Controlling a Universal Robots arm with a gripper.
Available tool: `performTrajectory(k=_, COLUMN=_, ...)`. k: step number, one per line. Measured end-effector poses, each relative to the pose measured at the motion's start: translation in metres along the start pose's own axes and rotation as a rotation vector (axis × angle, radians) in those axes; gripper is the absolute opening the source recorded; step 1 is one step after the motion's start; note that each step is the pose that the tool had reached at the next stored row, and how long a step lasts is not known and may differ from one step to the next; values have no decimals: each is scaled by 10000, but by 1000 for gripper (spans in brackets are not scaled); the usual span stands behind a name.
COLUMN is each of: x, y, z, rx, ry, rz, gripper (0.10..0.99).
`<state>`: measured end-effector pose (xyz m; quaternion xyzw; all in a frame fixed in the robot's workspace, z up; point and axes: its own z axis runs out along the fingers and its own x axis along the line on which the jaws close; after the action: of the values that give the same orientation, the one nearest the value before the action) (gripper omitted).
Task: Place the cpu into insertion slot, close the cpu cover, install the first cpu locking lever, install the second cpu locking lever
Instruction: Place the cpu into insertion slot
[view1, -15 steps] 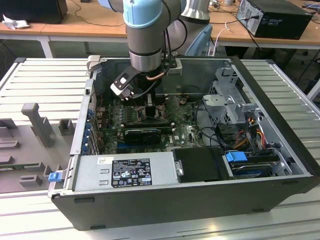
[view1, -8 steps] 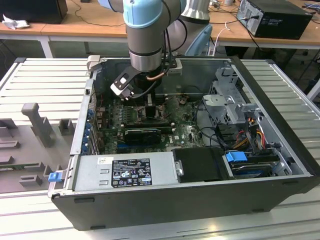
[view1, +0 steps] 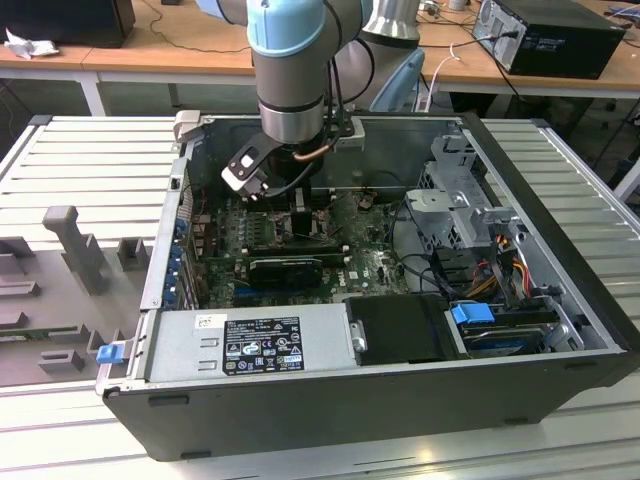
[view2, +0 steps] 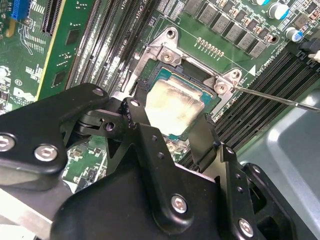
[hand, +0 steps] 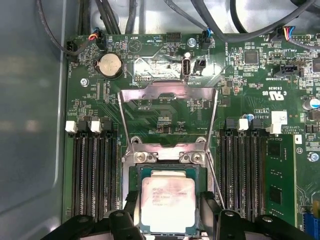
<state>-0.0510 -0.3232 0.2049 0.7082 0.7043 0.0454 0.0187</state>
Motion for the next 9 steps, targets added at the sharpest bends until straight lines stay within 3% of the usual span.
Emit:
performTrajectory(k=2, x=3, y=7, z=-77, rx=-1, ry=-4, rz=0, gripper=596)
performTrajectory(k=4, x=4, y=9, z=-102, rx=-1, ry=-6, rz=0, gripper=392)
performTrajectory(k=9, x=5, y=11, z=-123, rx=-2, ry=-5, rz=0, gripper=106)
